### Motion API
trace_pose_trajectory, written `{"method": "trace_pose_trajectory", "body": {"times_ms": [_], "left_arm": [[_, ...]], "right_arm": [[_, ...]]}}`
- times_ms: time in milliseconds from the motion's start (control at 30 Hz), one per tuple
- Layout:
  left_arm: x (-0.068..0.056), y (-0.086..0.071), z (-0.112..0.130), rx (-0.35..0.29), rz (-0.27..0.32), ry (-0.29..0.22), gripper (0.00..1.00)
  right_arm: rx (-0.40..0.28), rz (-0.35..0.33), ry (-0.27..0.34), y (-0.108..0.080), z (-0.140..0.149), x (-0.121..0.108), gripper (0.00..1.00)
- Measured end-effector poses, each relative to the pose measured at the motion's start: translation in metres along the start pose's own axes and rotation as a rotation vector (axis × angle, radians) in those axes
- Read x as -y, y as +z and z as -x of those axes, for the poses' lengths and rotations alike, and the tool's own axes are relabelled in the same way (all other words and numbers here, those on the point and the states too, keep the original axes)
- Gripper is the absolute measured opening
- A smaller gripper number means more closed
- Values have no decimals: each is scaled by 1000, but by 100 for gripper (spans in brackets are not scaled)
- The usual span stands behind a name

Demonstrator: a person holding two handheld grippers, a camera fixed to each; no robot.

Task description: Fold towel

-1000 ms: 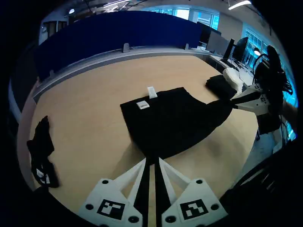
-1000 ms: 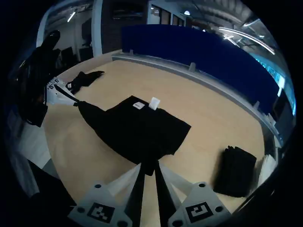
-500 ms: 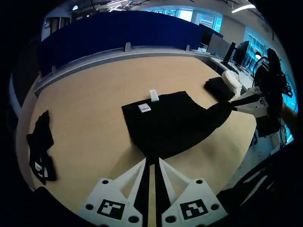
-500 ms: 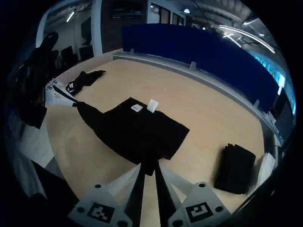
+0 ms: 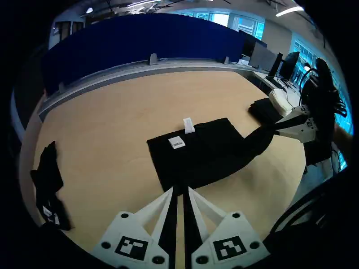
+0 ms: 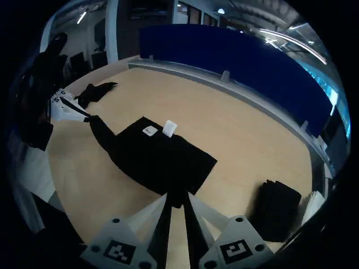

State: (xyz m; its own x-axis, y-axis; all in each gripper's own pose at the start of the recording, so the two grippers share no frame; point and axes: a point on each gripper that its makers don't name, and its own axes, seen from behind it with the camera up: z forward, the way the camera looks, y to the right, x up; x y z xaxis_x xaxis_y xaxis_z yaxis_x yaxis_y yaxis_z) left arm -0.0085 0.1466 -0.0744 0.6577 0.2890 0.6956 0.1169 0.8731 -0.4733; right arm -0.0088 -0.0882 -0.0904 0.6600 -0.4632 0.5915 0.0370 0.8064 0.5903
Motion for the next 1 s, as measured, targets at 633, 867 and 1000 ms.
{"method": "trace_pose_trajectory", "body": {"times_ms": [633,867,1000], "left_arm": [[22,64,-10,42,-8,-32,8],[30,82,-5,54,-12,-57,8],[33,93,-1,65,-17,-70,8]], "right_arm": [[52,4,53,57,-1,-30,18],[65,5,83,74,4,-37,18],[62,7,95,85,3,-40,18]]}}
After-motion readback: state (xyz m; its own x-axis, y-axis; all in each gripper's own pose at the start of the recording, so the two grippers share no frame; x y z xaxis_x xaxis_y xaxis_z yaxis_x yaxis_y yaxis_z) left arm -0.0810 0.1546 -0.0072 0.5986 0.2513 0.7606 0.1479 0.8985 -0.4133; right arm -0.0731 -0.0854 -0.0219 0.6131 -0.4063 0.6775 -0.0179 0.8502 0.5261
